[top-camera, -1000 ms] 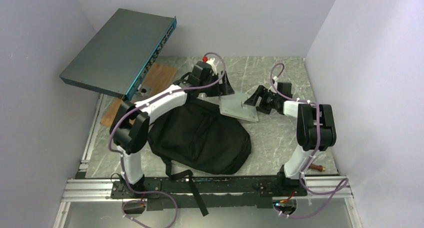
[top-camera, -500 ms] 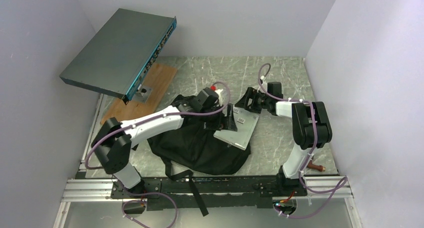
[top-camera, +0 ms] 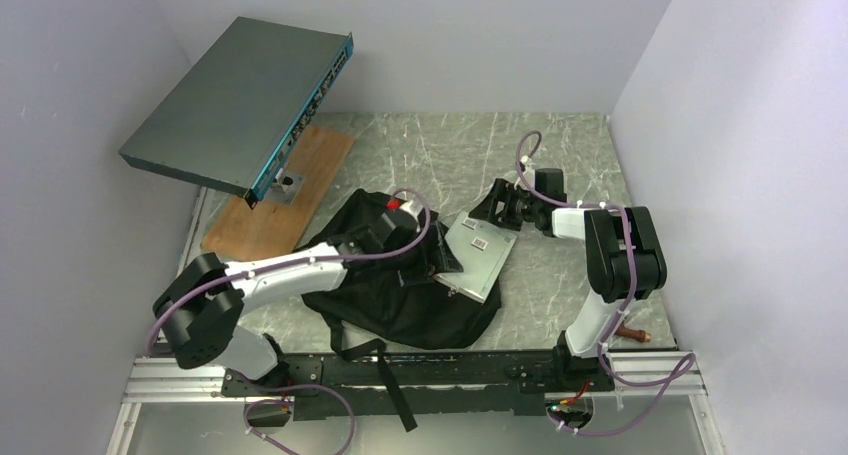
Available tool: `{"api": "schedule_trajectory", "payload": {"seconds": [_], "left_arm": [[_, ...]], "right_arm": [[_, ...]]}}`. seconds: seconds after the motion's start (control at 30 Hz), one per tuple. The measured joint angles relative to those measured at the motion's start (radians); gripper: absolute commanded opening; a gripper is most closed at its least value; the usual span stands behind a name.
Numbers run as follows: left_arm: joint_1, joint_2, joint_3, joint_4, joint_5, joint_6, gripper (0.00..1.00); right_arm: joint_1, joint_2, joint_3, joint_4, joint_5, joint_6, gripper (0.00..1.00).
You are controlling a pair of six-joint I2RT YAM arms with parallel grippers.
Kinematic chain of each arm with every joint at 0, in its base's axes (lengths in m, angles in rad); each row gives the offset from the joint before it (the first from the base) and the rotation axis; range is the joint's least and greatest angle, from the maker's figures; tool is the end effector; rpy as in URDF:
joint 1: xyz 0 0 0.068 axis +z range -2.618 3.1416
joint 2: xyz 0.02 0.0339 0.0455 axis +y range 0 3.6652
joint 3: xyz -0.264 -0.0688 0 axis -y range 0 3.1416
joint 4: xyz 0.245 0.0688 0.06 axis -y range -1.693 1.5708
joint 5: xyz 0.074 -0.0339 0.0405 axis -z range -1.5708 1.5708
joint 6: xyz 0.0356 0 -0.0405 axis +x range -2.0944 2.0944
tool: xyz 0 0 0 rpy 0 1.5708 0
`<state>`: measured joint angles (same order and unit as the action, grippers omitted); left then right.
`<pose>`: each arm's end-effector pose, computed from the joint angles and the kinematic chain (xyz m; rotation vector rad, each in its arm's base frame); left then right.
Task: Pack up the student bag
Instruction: Pick up the book from the center of the board.
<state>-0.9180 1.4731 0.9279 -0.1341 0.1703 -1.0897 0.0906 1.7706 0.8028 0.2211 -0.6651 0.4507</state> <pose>0.1894 -0.2576 0.2320 -0.1155 2.5596 -1.1492 0.3323 0.0522 0.1352 0.0708 2.3418 1.0417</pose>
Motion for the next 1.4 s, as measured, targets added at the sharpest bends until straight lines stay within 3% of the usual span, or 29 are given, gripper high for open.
{"api": "schedule_trajectory", "payload": {"seconds": [0.2,0.37,0.47,0.83,1.0,1.33,1.4], "left_arm": [[-0.05,-0.105,-0.236,0.145,-0.156,-0.191,0.92],[-0.07,-0.115,-0.246,0.19,-0.246,-0.292,0.9],[-0.073,-0.107,-0.273,0.271,-0.278,-0.345,0.84],[-0.09,0.05,-0.278,0.418,-0.337,-0.441,0.72],[-0.097,0.099,-0.276,0.459,-0.365,-0.441,0.54],[-0.098,0.029,-0.277,0.529,-0.447,-0.369,0.03],[-0.095,-0.015,-0.287,0.531,-0.455,-0.334,0.0]], "right_arm": [[0.0,-0.003,-0.005,0.004,0.001,0.002,0.79],[0.0,-0.005,-0.013,0.017,0.001,0.005,0.79],[0.0,-0.005,-0.016,0.024,0.0,0.006,0.79],[0.0,-0.006,-0.026,0.045,-0.003,0.013,0.79],[0.0,-0.006,-0.032,0.055,-0.01,0.014,0.78],[0.007,-0.051,-0.079,0.113,0.036,0.005,0.78],[0.014,-0.075,-0.1,0.118,0.034,0.019,0.78]]}}
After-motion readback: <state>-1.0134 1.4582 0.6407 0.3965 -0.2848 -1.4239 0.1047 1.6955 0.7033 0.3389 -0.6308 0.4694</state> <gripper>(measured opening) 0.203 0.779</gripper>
